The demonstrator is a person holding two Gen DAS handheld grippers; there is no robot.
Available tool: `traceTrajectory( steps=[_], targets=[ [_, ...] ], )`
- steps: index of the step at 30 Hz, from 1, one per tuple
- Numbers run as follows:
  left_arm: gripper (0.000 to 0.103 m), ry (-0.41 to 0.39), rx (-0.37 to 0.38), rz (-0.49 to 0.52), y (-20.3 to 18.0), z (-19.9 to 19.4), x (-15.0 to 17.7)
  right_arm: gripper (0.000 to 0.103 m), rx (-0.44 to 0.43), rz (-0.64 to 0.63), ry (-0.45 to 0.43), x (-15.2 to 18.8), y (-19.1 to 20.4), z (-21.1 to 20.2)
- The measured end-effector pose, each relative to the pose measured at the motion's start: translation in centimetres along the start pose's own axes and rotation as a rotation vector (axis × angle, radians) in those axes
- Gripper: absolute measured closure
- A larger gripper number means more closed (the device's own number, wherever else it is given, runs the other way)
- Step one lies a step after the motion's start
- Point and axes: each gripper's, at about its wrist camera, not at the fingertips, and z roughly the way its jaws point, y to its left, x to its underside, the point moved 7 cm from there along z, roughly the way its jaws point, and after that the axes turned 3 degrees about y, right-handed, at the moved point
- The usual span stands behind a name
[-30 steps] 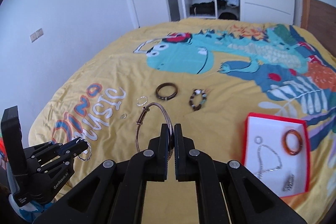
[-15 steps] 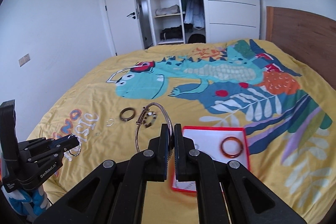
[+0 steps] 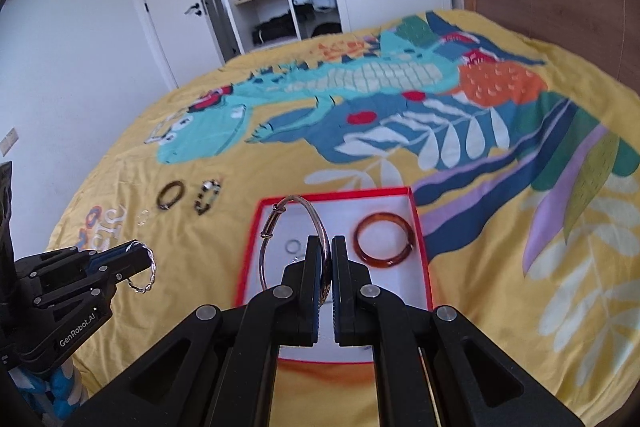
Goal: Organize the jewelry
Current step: 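Carry hoop and gold bangle into the red box and open both tools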
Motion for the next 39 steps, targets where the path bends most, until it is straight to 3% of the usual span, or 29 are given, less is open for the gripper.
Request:
traceTrajectory(
  steps=[9,14,21,31,39],
  targets=[
    [0.096,0.118,0.026,0.003,-2.5,8.9,1.3,0.097,0.005,0.042,0.1,2.0,-3.3,7.7],
    [0.096,0.154,0.033,-0.002,-3.0,11.3,2.1,0.098,-0.003,0.062,0.079,1.4,-4.5,8.6],
    [0.096,0.175,0.029,-0.01,-2.9,12.7,2.8,0.097,0.02,0.065,0.08,1.2,-5.8,9.5],
    [0.096,0.172,0.009,0.037,-3.5,13.1,3.2,0.097,0.033,0.089,0.152,4.0,-6.5,11.5],
    [0.093,0.184,0.018,0.042,-3.7,13.1,3.4,0.097,0.034,0.089,0.134,3.8,-6.3,10.4]
  ],
)
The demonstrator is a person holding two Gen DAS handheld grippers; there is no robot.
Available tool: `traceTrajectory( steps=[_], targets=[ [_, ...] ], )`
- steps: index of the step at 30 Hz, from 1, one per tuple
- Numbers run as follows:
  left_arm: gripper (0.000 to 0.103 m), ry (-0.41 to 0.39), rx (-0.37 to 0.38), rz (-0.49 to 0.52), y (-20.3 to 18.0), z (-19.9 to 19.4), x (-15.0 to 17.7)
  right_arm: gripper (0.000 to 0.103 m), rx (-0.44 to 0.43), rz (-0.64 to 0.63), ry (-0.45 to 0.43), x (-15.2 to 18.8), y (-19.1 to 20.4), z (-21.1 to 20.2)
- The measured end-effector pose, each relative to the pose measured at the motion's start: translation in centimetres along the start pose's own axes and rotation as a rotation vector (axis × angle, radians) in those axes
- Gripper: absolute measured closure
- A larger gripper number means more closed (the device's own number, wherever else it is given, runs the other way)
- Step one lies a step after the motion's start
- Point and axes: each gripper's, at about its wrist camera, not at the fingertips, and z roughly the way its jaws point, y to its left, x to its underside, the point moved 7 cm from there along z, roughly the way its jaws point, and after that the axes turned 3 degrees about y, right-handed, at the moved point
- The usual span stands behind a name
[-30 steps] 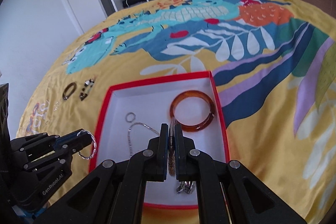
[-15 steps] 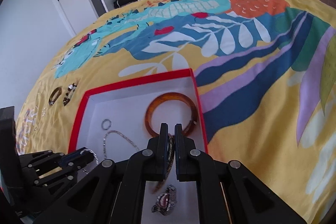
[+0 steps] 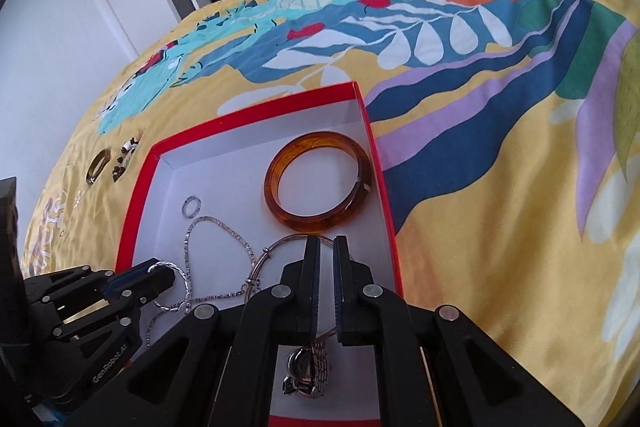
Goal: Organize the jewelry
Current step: 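Carry hoop and gold bangle into the red box and open both tools, then withdraw both tools from the box back toward the remaining jewelry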
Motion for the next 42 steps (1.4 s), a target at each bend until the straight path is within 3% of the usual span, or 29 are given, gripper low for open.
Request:
traceTrajectory(
  steps=[7,13,21,30,42],
  targets=[
    [0.072,0.009,0.032,0.014,-0.6,-1.0,0.0,0.088,0.017,-0.019,-0.022,0.2,0.2,-2.4],
    [0.071,-0.017,0.05,0.014,-0.5,-4.2,-0.3,0.076,0.035,-0.001,-0.049,0.6,-0.1,-5.3],
    [0.071,-0.134,0.073,0.016,-0.3,-12.5,-0.8,0.062,0.044,0.01,-0.127,0.8,1.1,-12.0],
    [0.071,-0.2,0.021,0.021,0.5,-19.9,1.5,0.061,0.017,-0.003,-0.229,1.3,4.3,-19.8],
    [0.071,-0.305,-0.058,-0.061,5.1,-28.0,5.5,0.057,-0.018,-0.056,-0.323,3.3,9.9,-27.0]
  ],
)
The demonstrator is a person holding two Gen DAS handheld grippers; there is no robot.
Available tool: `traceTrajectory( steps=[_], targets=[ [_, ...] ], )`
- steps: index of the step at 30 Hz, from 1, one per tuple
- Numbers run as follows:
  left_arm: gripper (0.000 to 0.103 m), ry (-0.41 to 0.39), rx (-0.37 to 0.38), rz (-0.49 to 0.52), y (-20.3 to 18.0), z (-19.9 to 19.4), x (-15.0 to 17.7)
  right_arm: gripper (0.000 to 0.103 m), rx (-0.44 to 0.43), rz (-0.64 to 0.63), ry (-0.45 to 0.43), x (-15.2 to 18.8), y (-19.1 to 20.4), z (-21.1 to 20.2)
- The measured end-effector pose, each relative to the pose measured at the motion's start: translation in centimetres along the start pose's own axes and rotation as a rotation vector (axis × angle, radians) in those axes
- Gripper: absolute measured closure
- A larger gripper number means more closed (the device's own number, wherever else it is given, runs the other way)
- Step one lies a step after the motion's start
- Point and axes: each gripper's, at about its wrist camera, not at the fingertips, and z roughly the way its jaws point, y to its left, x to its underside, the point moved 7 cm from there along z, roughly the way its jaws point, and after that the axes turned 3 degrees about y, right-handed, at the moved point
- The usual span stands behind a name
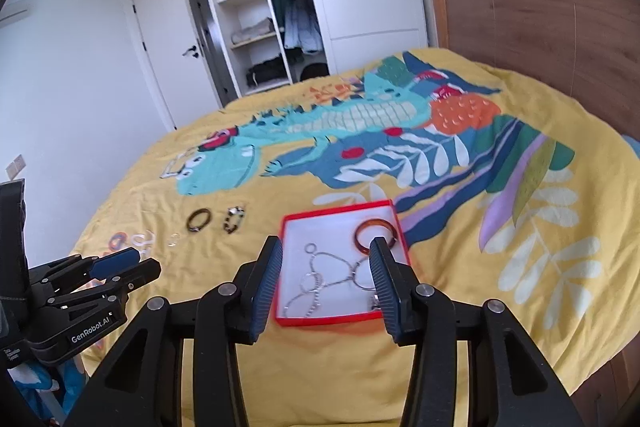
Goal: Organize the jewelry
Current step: 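Withdraw both tools from the box back toward the remaining jewelry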
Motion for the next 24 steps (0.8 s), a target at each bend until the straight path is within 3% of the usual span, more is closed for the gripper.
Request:
traceTrajectory(
  steps=[6,12,24],
  targets=[
    [0.064,-0.069,-0.038,-0.044,3.5,-4.6,0.7,0.053,-0.015,-0.056,-0.054,-0.8,3.6,-3.5],
    [0.063,-0.128,-0.074,-0.093,7.5,-8.6,1.3,0.052,-0.048,-0.101,-0.09,-1.2,7.4,-6.2],
    [0.063,-0.172,-0.171,-0.206,17.6,-11.5,3.2,0.048,-0.093,-0.147,-0.098,-0.8,12.1,-6.9]
  ],
)
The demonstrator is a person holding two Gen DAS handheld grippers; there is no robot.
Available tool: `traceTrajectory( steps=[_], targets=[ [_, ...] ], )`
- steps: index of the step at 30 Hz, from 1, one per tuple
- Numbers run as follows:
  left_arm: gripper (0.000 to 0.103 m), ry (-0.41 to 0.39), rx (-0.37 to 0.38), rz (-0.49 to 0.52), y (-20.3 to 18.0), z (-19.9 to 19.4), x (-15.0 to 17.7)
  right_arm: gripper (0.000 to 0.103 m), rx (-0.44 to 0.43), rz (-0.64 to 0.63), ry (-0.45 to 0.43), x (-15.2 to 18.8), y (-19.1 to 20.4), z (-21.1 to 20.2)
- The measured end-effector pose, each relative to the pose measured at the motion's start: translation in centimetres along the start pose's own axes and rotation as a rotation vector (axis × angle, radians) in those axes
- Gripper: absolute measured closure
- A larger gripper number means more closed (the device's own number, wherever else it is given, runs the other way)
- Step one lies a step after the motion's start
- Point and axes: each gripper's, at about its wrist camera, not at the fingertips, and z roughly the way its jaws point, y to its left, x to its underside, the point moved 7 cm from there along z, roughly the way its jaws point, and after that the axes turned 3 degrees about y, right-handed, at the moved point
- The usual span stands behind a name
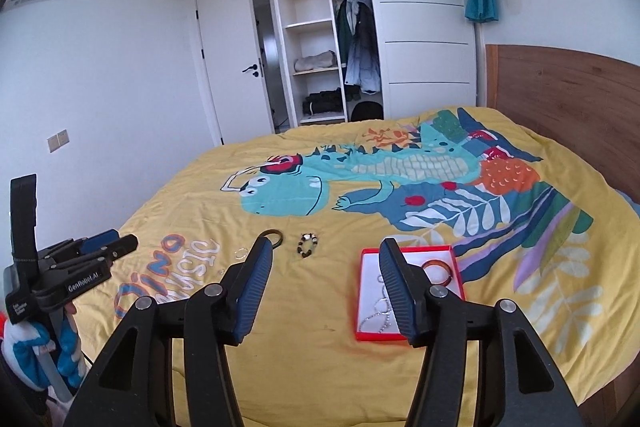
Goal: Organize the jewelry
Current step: 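Withdraw both tools from the box back toward the remaining jewelry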
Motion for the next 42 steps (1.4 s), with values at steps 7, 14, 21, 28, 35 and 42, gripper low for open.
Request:
traceTrajectory(
  steps=[7,14,21,28,35,42],
  targets=[
    [0.063,0.024,-0.056,-0.065,5.6,2.3,0.8,0.048,-0.026,-0.012,0.055,1.2,1.5,3.8],
    [0.063,0.075,-0.116,-0.113,9.9,6.6,2.7,0.048,-0.062,-0.025,0.142,3.0,2.7,9.6],
    [0.063,0.153,-0.159,-0.149,12.7,12.4,4.7,0.048,-0.098,-0.018,0.228,4.9,3.6,16.3],
    [0.063,0.238,-0.113,-0.12,11.5,18.9,6.8,0.048,-0.14,-0.019,0.315,6.7,4.5,23.3],
    [0.063,0.328,-0.069,-0.147,10.9,26.4,8.6,0.048,-0.163,-0.013,0.386,8.0,4.7,30.2],
    [0.063,0.383,-0.058,-0.142,10.4,32.2,9.9,0.047,-0.153,0.013,0.434,9.7,3.7,35.8]
  ],
)
